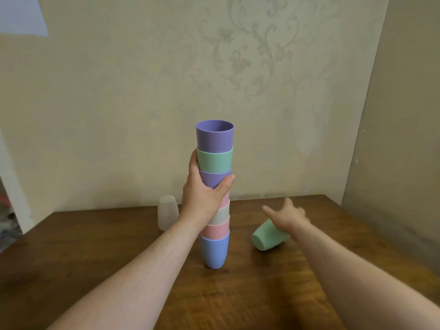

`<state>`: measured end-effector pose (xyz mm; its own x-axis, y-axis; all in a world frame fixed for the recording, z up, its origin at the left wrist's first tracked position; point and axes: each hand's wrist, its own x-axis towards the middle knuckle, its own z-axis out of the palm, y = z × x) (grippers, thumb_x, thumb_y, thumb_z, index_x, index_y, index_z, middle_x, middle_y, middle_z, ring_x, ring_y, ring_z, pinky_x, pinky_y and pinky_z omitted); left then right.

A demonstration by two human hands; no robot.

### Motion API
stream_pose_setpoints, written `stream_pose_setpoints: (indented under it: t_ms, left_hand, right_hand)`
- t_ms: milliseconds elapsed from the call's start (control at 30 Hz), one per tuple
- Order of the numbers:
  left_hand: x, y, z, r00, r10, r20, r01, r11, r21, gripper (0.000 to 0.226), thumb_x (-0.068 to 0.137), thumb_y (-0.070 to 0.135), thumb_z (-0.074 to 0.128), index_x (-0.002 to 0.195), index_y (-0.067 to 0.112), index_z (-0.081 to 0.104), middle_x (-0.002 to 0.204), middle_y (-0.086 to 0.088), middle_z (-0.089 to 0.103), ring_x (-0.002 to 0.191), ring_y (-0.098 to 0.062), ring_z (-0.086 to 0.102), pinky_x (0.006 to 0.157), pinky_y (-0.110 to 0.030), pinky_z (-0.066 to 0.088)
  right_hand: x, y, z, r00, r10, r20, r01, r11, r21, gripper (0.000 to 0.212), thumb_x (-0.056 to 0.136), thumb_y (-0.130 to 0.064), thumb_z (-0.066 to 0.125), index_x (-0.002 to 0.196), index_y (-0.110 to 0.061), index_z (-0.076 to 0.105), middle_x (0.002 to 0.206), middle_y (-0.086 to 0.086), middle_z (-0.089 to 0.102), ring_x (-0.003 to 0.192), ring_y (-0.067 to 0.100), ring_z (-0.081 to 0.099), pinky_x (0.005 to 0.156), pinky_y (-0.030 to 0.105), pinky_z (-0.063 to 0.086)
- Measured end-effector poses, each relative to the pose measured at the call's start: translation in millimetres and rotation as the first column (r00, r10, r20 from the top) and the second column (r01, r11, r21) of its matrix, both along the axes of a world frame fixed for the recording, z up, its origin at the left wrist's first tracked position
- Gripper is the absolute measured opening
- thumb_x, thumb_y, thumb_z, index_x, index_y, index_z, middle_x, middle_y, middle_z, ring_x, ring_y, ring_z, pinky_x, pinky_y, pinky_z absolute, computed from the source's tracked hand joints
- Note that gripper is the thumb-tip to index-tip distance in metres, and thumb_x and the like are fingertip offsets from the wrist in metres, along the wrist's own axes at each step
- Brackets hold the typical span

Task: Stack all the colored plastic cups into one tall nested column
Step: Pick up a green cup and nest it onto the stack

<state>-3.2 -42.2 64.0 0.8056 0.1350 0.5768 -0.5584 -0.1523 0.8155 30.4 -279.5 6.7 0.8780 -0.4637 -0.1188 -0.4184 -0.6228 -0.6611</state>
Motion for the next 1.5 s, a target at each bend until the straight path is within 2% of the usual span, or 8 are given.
stream_pose_setpoints:
  t_ms: [167, 267, 400, 533, 700, 1033, 1300, 1500]
  left_hand:
    - [4.5, 1.2, -2.2, 1.000, -0.009, 0.006, 0.009, 1.000, -0.004, 0.089, 0.081, 0.034, 0.090, 0.153, 0.044, 0.039, 0.127, 0.031, 0.069, 0.116, -0.001, 0.068, 0.096, -0.032, 0.056]
    - [5.8, 1.8, -2.7, 1.000, -0.009, 0.004, 0.009, 1.000, 0.003, 0.091, 0.081, 0.034, 0.090, 0.155, 0.043, 0.038, 0.129, 0.031, 0.068, 0.117, 0.000, 0.068, 0.097, -0.030, 0.055]
    - [5.4, 1.3, -2.2, 1.000, -0.007, 0.008, 0.007, 1.000, -0.004, 0.091, 0.081, 0.032, 0.090, 0.155, 0.042, 0.038, 0.130, 0.030, 0.067, 0.116, 0.002, 0.067, 0.094, -0.026, 0.054]
    - [4.2, 1.6, -1.9, 1.000, -0.015, -0.002, 0.015, 1.000, -0.008, 0.089, 0.083, 0.030, 0.091, 0.154, 0.044, 0.039, 0.127, 0.032, 0.068, 0.114, 0.004, 0.068, 0.092, -0.025, 0.054]
    - [5.2, 4.1, 2.5, 0.998, -0.042, -0.057, 0.040, 0.999, -0.033, 0.096, 0.075, 0.034, 0.095, 0.151, 0.047, 0.039, 0.123, 0.031, 0.070, 0.111, -0.002, 0.071, 0.096, -0.040, 0.061]
    - [-0.2, -0.1, 35.3, 0.998, -0.031, -0.050, 0.030, 0.999, -0.023, 0.117, 0.055, 0.055, 0.096, 0.151, 0.056, 0.029, 0.127, 0.019, 0.069, 0.111, -0.017, 0.075, 0.097, -0.052, 0.061]
    - [3.0, -4.6, 42.4, 0.998, 0.035, -0.058, -0.036, 0.999, -0.020, 0.064, 0.069, 0.066, 0.079, 0.125, 0.045, 0.056, 0.105, 0.018, 0.078, 0.093, -0.012, 0.077, 0.086, -0.048, 0.064]
    - [3.1, -3.9, 39.8, 0.995, 0.101, -0.010, -0.101, 0.995, -0.017, 0.051, 0.077, 0.059, 0.076, 0.121, 0.043, 0.055, 0.094, 0.029, 0.074, 0.083, 0.006, 0.071, 0.066, -0.016, 0.051]
  right_hand:
    - [11.0, -12.4, -64.2, 0.991, -0.127, -0.039, 0.133, 0.942, 0.308, 0.129, 0.064, -0.090, 0.071, 0.169, -0.034, 0.025, 0.160, 0.016, 0.041, 0.140, 0.044, 0.047, 0.118, 0.059, 0.043]
    - [9.3, -3.7, -53.8, 0.999, -0.041, 0.030, 0.027, 0.924, 0.382, 0.117, 0.078, -0.069, 0.084, 0.170, -0.026, 0.028, 0.158, 0.015, 0.049, 0.134, 0.039, 0.055, 0.112, 0.054, 0.050]
    - [2.1, 5.0, -44.2, 0.994, -0.010, 0.109, -0.034, 0.917, 0.398, 0.103, 0.082, -0.051, 0.091, 0.166, -0.025, 0.037, 0.151, 0.013, 0.053, 0.121, 0.035, 0.062, 0.099, 0.054, 0.060]
    - [-13.1, 16.9, -43.0, 0.953, 0.087, 0.289, -0.147, 0.970, 0.194, 0.068, 0.073, -0.036, 0.100, 0.127, -0.027, 0.059, 0.133, 0.002, 0.051, 0.114, 0.027, 0.063, 0.099, 0.049, 0.061]
    - [-25.0, 27.6, -53.1, 0.891, 0.295, 0.346, -0.299, 0.953, -0.044, 0.108, 0.075, -0.017, 0.096, 0.165, -0.025, 0.037, 0.156, 0.000, 0.038, 0.142, 0.020, 0.051, 0.110, 0.021, 0.038]
    - [-32.0, 28.0, -64.1, 0.915, 0.209, 0.346, -0.289, 0.937, 0.198, 0.104, 0.077, -0.026, 0.094, 0.163, -0.027, 0.034, 0.145, -0.002, 0.062, 0.121, 0.019, 0.060, 0.102, 0.033, 0.050]
    - [-30.3, 26.5, -76.1, 0.914, 0.192, 0.359, -0.304, 0.908, 0.290, 0.114, 0.081, -0.027, 0.093, 0.169, -0.035, 0.021, 0.151, -0.003, 0.059, 0.124, 0.020, 0.058, 0.102, 0.031, 0.048]
    - [-21.9, 26.2, -73.8, 0.929, 0.150, 0.340, -0.271, 0.899, 0.345, 0.111, 0.076, -0.025, 0.097, 0.165, -0.035, 0.031, 0.141, -0.005, 0.060, 0.125, 0.023, 0.060, 0.107, 0.040, 0.053]
